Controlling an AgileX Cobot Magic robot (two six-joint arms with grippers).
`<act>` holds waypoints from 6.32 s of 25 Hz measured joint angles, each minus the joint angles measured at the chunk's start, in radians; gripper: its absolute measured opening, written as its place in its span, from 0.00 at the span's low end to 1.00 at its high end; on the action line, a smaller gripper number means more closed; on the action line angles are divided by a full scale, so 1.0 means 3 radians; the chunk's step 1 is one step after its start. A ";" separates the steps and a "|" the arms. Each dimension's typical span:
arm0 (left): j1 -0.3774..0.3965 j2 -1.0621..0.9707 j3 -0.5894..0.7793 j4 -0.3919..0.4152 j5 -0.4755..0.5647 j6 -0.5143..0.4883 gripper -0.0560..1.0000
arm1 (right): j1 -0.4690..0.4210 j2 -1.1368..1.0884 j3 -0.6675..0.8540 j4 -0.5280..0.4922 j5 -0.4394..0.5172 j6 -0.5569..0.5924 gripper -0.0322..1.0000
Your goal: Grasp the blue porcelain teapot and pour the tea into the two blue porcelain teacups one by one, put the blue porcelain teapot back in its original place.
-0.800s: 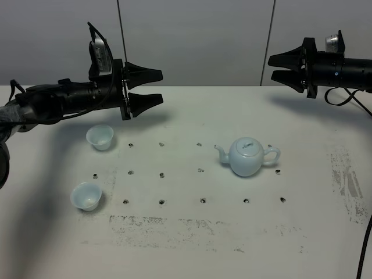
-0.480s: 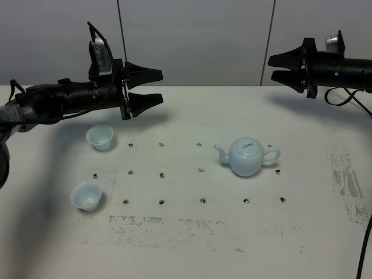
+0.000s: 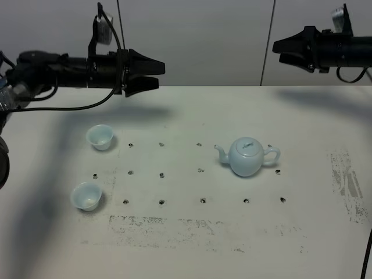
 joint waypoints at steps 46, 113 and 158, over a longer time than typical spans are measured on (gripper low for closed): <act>-0.0500 -0.2140 0.1744 0.3254 -0.1719 0.0042 0.48 | 0.0035 -0.4702 0.5135 -0.3763 -0.1115 0.1438 0.41; -0.0500 -0.8684 0.6173 0.4417 -0.0406 -0.2042 0.34 | 0.0035 -0.6093 0.5862 -0.3285 -0.1313 0.1258 0.41; -0.0017 -0.8872 0.6295 0.4422 -0.0380 -0.2008 0.34 | 0.0369 -0.5583 0.5906 -0.2736 -0.1475 0.0771 0.38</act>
